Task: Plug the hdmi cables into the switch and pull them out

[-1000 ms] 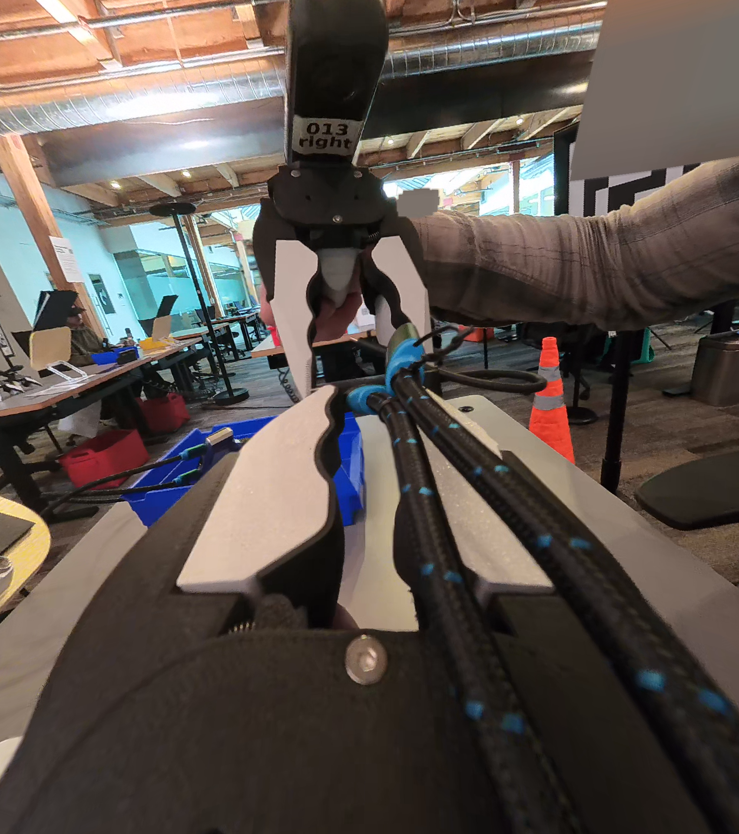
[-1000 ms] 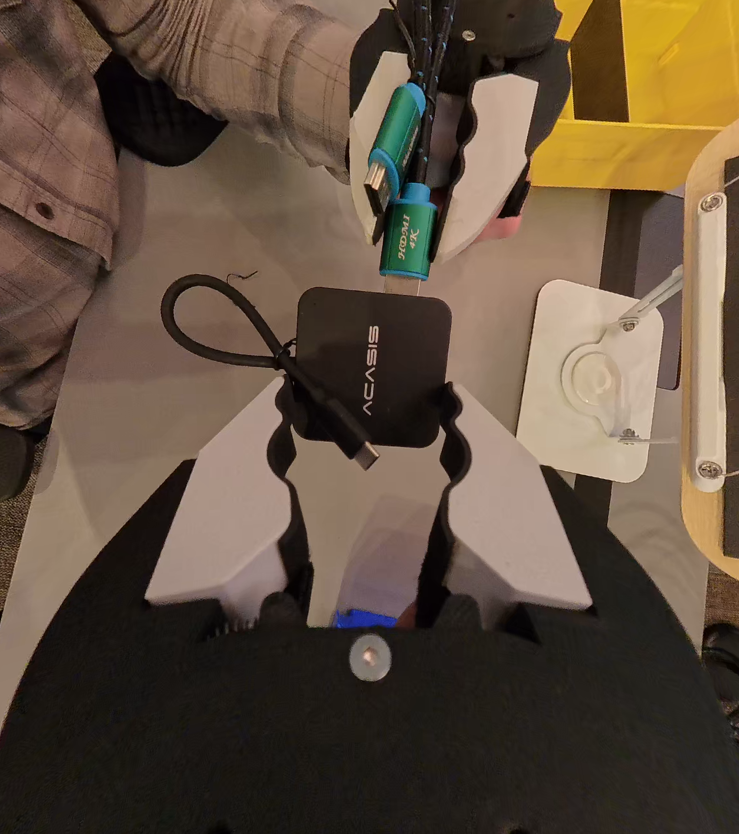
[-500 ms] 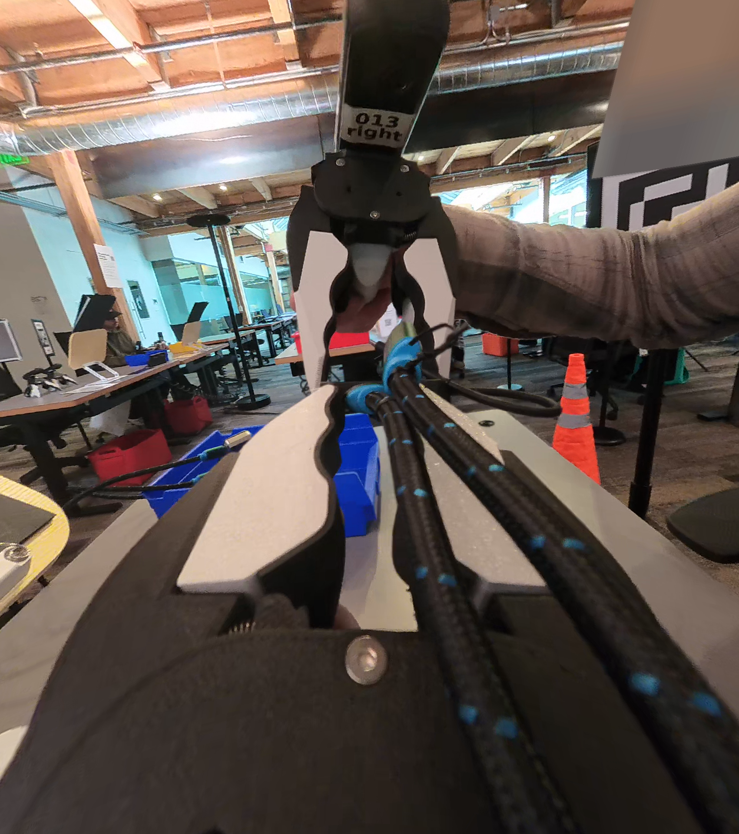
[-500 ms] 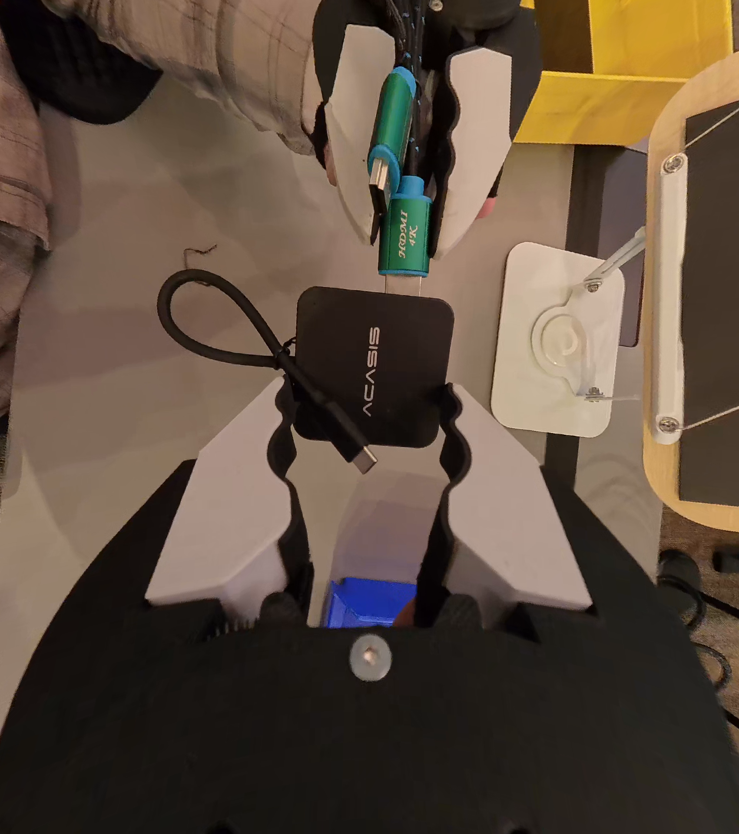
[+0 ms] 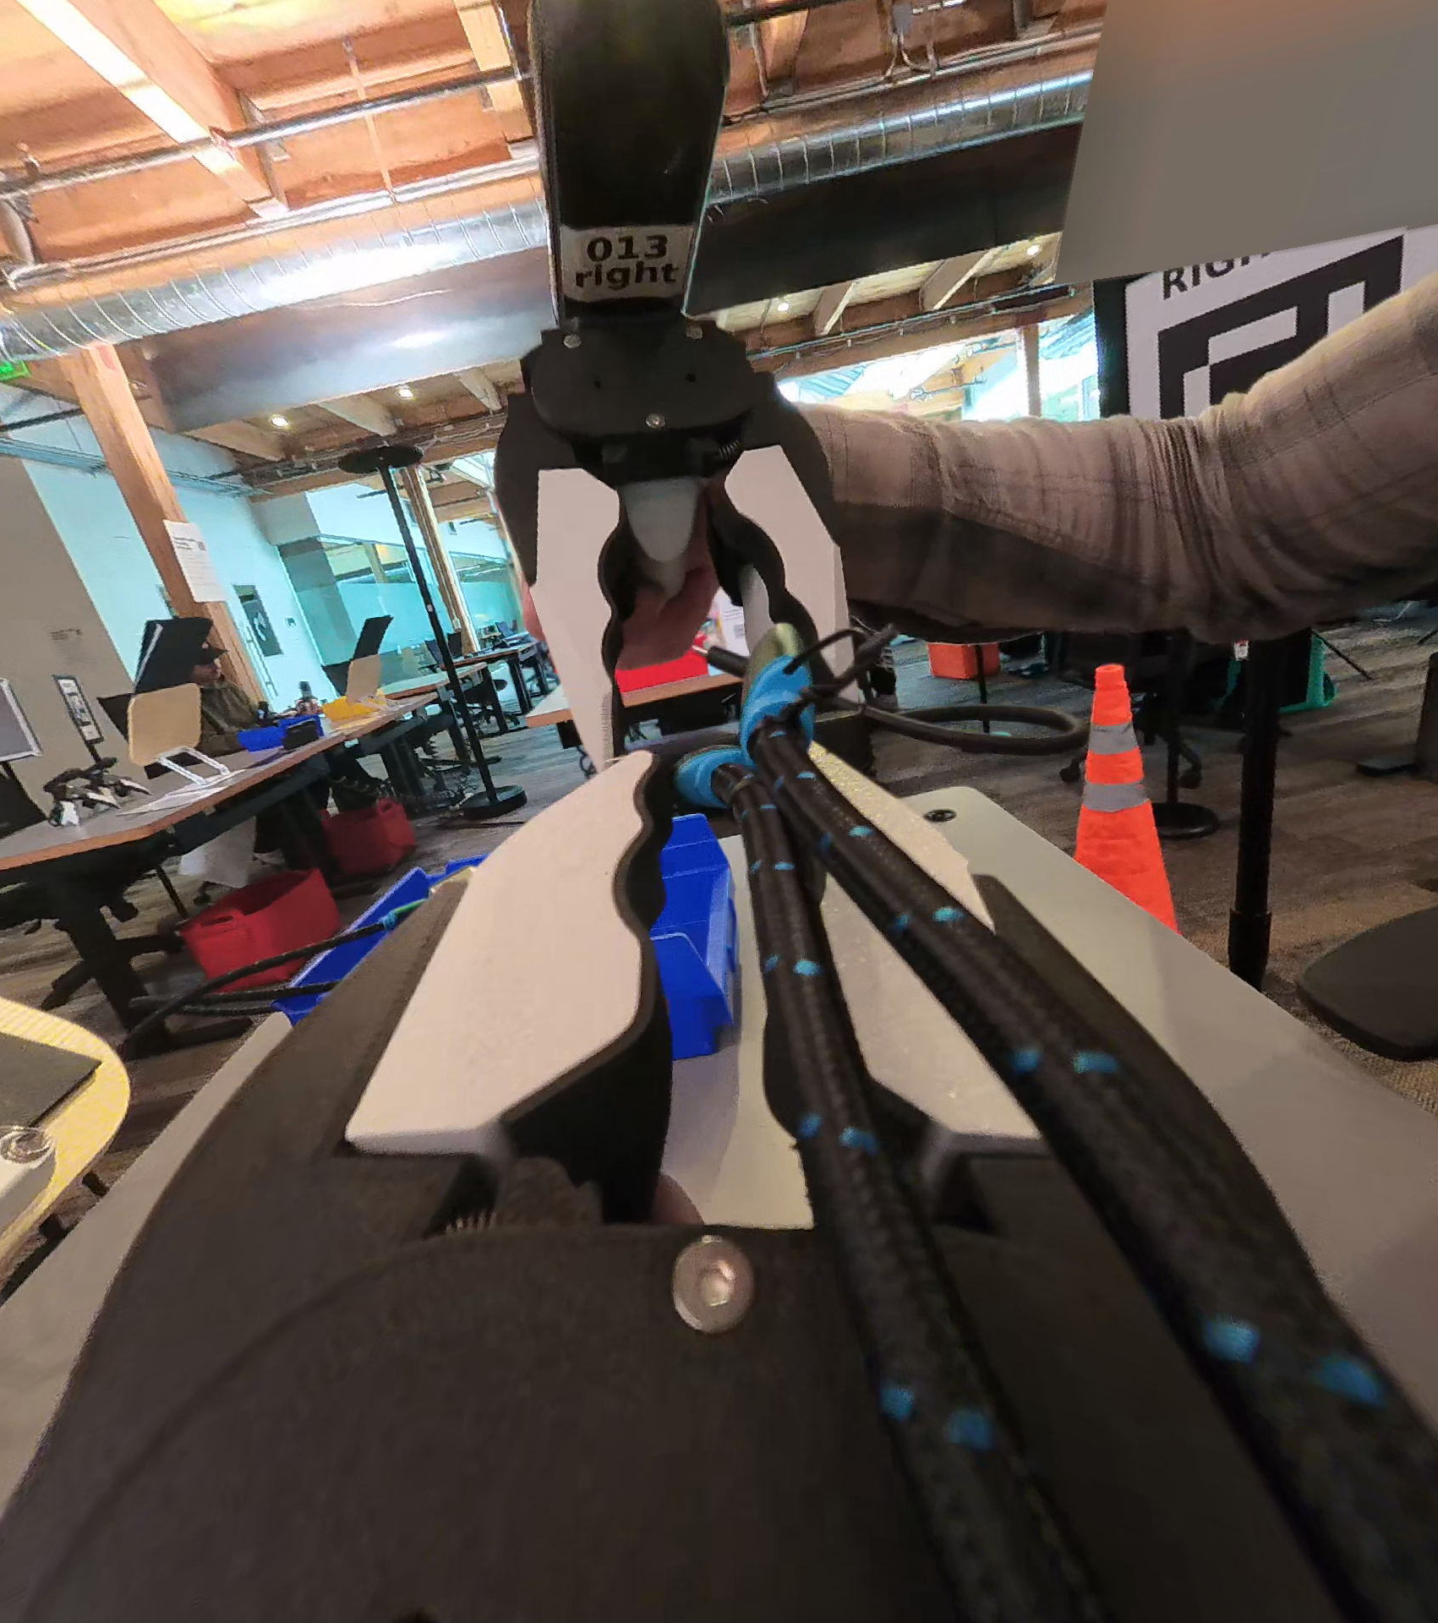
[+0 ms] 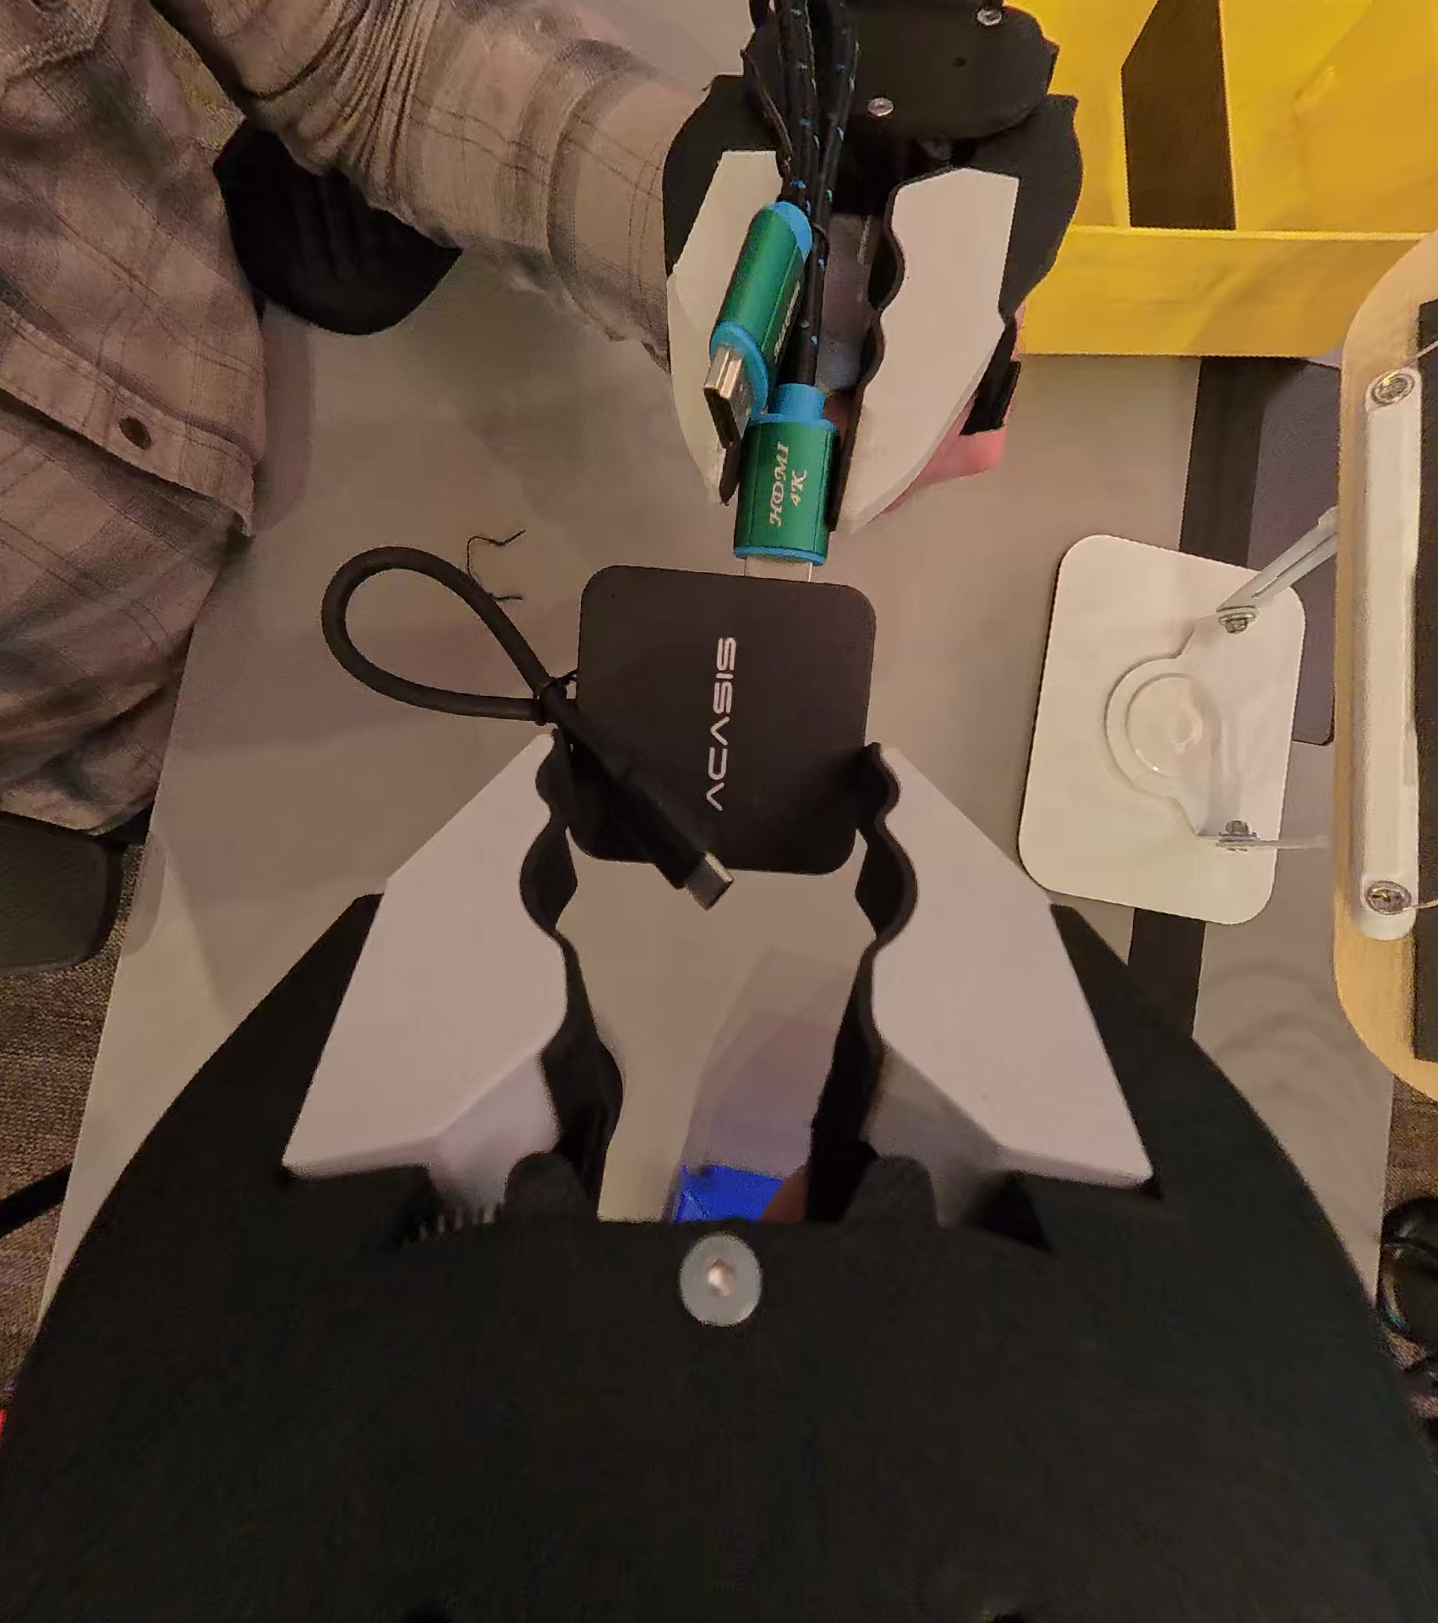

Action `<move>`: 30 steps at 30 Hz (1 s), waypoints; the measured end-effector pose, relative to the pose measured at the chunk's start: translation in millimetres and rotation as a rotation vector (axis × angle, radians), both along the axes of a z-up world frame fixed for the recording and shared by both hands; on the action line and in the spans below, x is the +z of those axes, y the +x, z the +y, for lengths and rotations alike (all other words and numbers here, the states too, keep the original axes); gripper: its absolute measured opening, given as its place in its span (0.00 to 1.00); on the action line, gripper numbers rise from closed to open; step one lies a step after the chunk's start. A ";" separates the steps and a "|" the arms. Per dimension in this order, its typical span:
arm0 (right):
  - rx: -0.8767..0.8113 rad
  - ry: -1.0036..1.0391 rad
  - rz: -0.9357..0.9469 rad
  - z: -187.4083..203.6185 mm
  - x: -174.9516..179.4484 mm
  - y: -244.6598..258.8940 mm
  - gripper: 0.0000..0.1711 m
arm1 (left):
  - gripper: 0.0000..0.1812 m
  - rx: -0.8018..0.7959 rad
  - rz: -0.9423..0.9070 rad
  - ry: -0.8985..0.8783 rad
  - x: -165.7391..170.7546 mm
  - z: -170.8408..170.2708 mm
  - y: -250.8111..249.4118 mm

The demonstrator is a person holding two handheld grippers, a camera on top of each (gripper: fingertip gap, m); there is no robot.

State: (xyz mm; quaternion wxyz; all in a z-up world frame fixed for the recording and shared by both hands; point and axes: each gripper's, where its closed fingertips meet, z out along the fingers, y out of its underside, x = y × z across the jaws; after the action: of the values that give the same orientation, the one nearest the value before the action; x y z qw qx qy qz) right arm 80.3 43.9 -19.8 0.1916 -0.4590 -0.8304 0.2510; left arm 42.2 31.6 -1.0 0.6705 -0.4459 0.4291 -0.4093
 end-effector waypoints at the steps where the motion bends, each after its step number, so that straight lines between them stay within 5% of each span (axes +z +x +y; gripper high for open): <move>1: -0.003 -0.009 0.013 -0.5 0.1 -0.5 0.37 | 0.11 -0.003 -0.007 -0.001 0.8 -0.3 -0.4; 30: -0.075 -0.010 0.100 2.4 -11.8 9.6 0.36 | 0.14 0.013 -0.017 -0.070 -7.1 7.1 15.9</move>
State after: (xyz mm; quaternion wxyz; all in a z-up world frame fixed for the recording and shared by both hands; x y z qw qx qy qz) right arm 89.9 46.2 -31.6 0.2401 -0.4777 -0.8007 0.2703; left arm 58.1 38.7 -8.1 0.6609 -0.4684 0.4056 -0.4234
